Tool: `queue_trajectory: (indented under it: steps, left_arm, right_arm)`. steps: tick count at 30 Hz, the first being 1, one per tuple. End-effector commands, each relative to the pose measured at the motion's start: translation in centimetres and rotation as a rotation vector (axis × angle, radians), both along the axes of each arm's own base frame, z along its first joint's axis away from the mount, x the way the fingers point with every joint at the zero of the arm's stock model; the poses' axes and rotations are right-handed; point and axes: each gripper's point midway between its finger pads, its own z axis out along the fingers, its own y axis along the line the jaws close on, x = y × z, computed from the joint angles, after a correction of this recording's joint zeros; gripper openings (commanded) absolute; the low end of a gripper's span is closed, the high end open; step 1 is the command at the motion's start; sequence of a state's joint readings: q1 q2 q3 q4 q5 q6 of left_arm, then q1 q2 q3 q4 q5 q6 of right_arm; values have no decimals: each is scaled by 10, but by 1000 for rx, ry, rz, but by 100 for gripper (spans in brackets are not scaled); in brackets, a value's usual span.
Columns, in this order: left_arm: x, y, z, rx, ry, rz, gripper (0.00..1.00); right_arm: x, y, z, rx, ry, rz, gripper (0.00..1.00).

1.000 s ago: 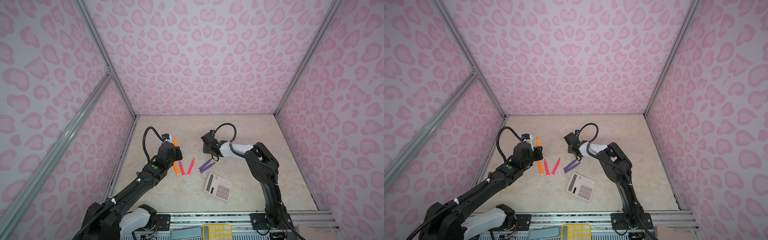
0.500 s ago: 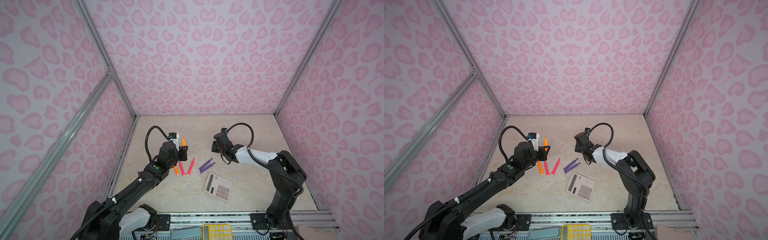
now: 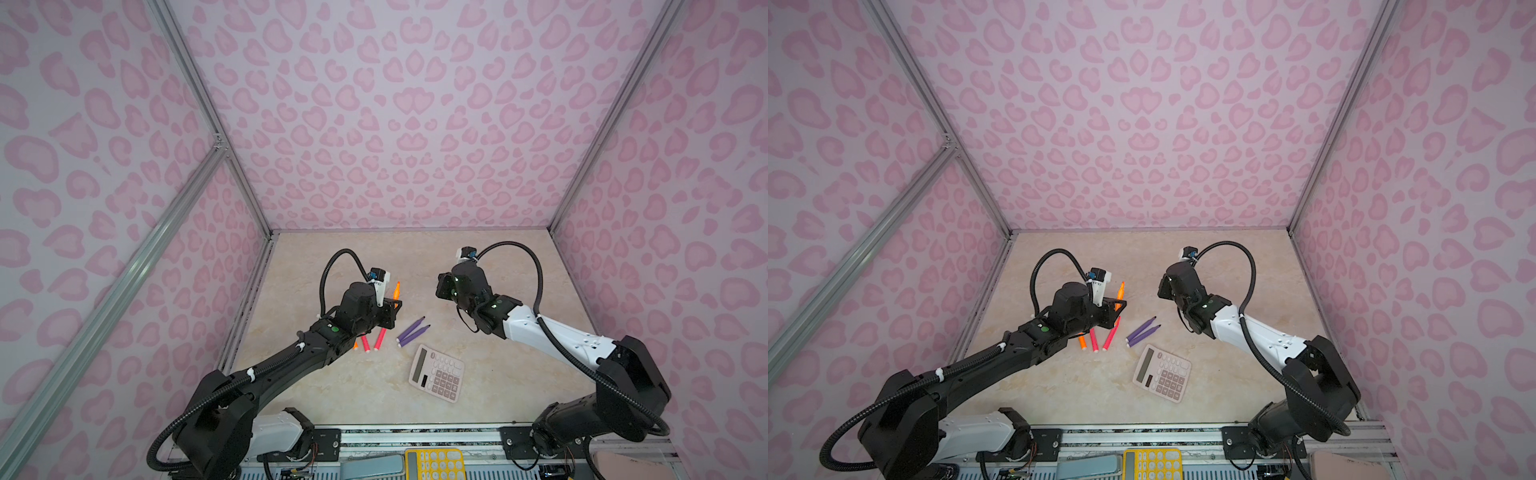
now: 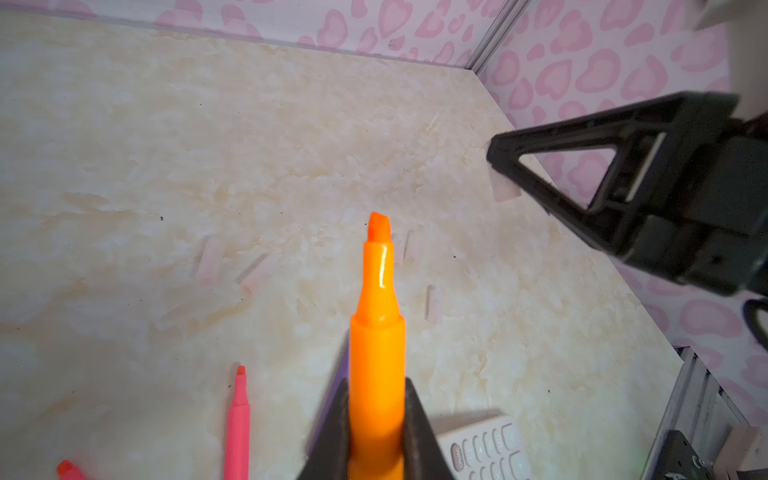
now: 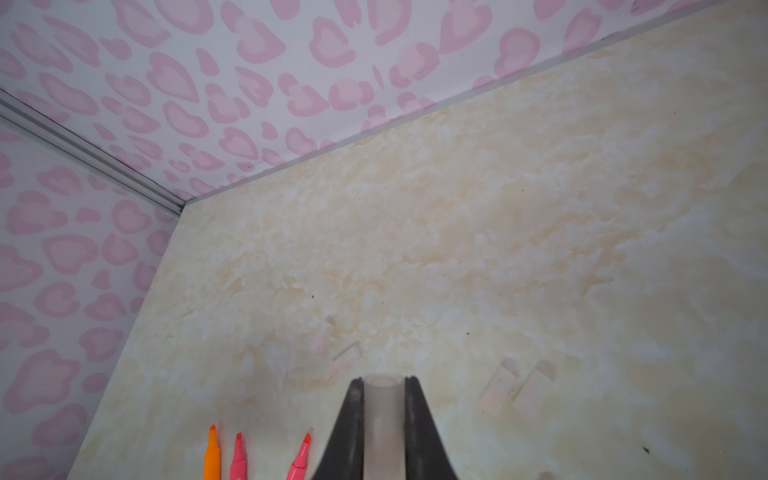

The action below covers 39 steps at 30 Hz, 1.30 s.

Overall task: Insert the pens into the pen caps
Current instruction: 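Bring the pink cap toward the highlighter tip while left gripper raises highlighter, then push the pink cap down onto the orange highlighter tip with the right gripper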

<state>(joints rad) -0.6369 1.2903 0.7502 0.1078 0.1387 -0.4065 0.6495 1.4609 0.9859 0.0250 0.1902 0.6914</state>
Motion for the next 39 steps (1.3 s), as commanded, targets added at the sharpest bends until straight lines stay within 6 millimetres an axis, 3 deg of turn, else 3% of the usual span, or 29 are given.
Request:
queue_trajectory:
  steps: [1,9,16,22,39]
  left_arm:
    - [3,-15,15,-39,-46,-60,4]
    - [-9,-42,13,-64,-27,-179,4]
    - [-9,-56,-2,-59,27,-206,4]
    - [-10,-59,-9,-56,48,-215,4]
    - [-11,-60,6,-80,-13,-213,4]
  right_arm:
    - [-3,6,17,25,-42,41,10]
    - [-16,30,41,79,-81,105,8]
    - [-30,47,55,99,-125,93,6]
    - [-33,53,49,120,-129,68,6]
    - [-13,57,28,112,-114,-15,5]
